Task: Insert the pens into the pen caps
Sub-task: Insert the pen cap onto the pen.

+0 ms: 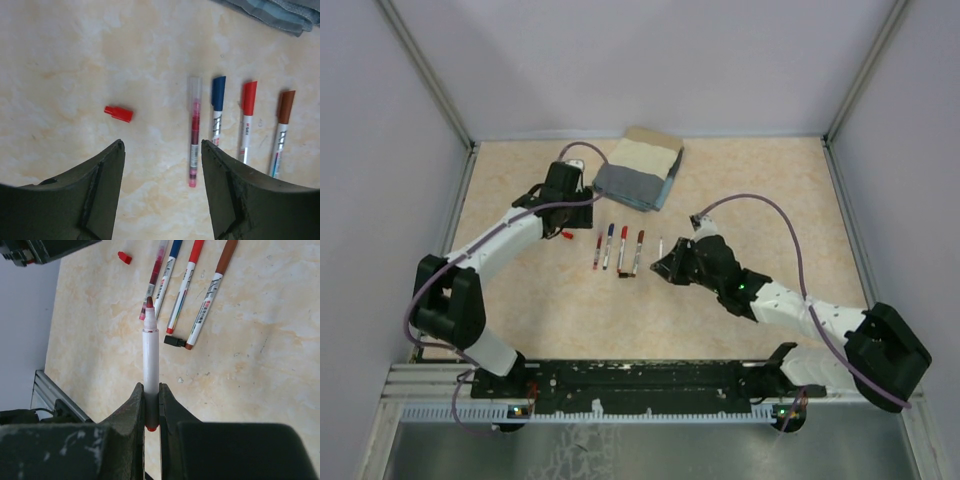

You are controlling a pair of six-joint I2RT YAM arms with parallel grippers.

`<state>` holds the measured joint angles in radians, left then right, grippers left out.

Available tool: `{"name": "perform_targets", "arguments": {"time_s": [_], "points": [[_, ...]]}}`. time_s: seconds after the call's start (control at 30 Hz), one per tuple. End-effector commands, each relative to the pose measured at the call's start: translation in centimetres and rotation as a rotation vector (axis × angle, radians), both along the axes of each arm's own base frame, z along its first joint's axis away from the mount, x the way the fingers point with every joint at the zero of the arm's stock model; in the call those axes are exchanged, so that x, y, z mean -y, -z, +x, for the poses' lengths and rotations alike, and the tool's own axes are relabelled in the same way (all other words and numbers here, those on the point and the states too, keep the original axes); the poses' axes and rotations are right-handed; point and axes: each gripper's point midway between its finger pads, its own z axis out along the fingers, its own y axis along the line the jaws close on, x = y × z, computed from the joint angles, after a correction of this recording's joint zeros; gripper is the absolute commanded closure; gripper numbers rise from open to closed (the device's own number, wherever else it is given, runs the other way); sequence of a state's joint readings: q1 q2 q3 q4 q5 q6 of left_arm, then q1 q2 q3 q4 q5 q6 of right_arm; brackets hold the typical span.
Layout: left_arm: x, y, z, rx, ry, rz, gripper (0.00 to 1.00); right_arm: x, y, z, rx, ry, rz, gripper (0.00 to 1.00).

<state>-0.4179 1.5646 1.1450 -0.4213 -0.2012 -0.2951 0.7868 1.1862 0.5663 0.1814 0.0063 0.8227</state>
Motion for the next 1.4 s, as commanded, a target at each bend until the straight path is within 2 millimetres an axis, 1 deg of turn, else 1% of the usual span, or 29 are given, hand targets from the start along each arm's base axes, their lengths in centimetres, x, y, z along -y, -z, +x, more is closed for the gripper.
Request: {"name": "perform_targets", "arguments": {"time_s": [0.0,0.07,0.17,0.2,0.3,0.43,0.57,0.67,0.77,0.83,0.87,0.93,1.0,1.03,1.2,1.27,1.37], "points": [[-2.0,-2.4,2.5,0.082,0.208,0.272,0.31,1.3,-1.1,0.2,0.064,0.029,-0.009,1.0],[-2.1,-2.2,3.3,0.096,0.295,0.339,0.31,1.6,-1.2,0.1,0.073,0.031,-0.012,1.0],[-2.4,-1.4,4.1,0.106,0.407,0.407,0.31,2.0,-1.4,-0.2,0.084,0.025,-0.02,1.0],[-2.3,-1.1,4.2,0.112,0.452,0.407,0.31,2.1,-1.5,-0.3,0.087,0.022,-0.023,1.0],[-1.3,-0.5,3.9,0.151,0.658,0.409,0.3,2.4,-1.8,-0.7,0.092,0.011,-0.032,1.0],[-1.5,-0.3,4.4,0.191,0.807,0.432,0.33,2.9,-2.0,-1.1,0.098,0.003,-0.049,1.0],[-1.5,1.1,3.8,0.125,0.976,0.325,0.35,3.2,-1.7,-1.4,0.086,-0.002,-0.059,1.0],[-1.9,2.7,2.8,0.024,1.067,0.21,0.37,3.3,-1.7,-1.7,0.075,0.0,-0.05,1.0],[-2.3,4.2,2.2,-0.053,1.13,0.154,0.37,3.4,-1.8,-1.9,0.066,0.003,-0.041,1.0],[-2.7,5.3,2.4,-0.08,1.15,0.164,0.38,3.5,-1.9,-2.1,0.066,-0.001,-0.046,1.0],[-2.9,6.1,2.0,-0.11,1.171,0.16,0.38,3.7,-1.9,-2.1,0.067,0.0,-0.053,1.0],[-3.2,6.9,2.0,-0.123,1.201,0.171,0.4,4.0,-1.8,-2.3,0.067,-0.001,-0.071,1.0],[-3.6,7.4,2.5,-0.115,1.217,0.209,0.41,4.2,-1.8,-2.4,0.067,-0.001,-0.084,1.0],[-3.8,7.6,3.1,-0.098,1.213,0.236,0.41,4.3,-1.8,-2.4,0.066,-0.001,-0.087,1.0],[-4.4,7.8,4.7,-0.046,1.206,0.309,0.41,4.4,-1.8,-2.5,0.063,0.0,-0.089,1.0],[-4.5,8.0,4.7,-0.048,1.215,0.313,0.41,4.3,-1.9,-2.5,0.062,-0.003,-0.089,1.0],[-4.6,8.6,4.2,-0.067,1.233,0.307,0.42,4.2,-1.9,-2.5,0.06,-0.007,-0.091,1.0]]}}
